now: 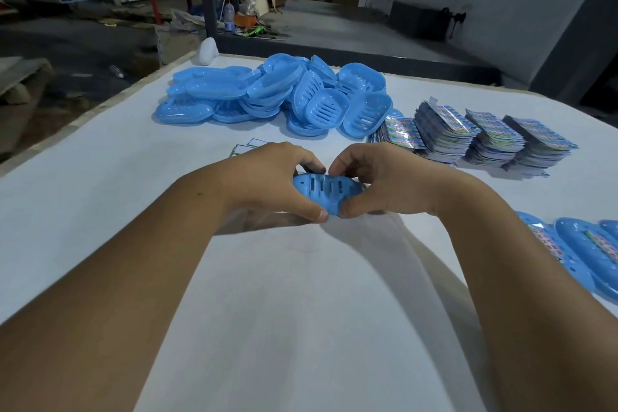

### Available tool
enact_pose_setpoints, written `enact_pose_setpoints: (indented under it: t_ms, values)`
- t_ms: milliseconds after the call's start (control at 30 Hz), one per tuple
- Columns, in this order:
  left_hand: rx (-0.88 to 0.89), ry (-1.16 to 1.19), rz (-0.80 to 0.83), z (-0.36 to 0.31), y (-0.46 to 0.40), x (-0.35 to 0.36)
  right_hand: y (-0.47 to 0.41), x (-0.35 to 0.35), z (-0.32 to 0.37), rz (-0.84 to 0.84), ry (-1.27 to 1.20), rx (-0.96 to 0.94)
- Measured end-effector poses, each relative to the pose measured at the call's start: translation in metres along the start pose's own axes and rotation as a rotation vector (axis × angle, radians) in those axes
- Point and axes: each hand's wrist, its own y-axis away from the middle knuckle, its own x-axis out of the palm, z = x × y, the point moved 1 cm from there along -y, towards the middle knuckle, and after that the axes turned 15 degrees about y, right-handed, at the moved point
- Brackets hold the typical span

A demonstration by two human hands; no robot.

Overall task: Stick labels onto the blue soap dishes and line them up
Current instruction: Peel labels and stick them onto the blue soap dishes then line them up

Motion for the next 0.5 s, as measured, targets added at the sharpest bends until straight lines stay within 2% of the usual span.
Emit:
enact_pose_setpoints:
  t_ms: [167,267,367,500]
  values:
    - [-0.029,0.041,0.009,-0.002,0.001,-0.005,-0.002,0.001,-0.003,0.012,-0.068,0.007]
    - [-0.057,0.067,-0.182,0.007,-0.004,-0.020,-0.005,-0.004,-0.008,-0.138,-0.091,0.027]
    - [-0.193,-0.086,-0.433,0.024,-0.003,-0.039,-0.008,-0.009,-0.011,-0.302,-0.116,0.040]
    - [-0.354,-0.237,-0.436,0.031,0.006,-0.043,-0.010,-0.008,-0.012,-0.341,-0.069,0.056]
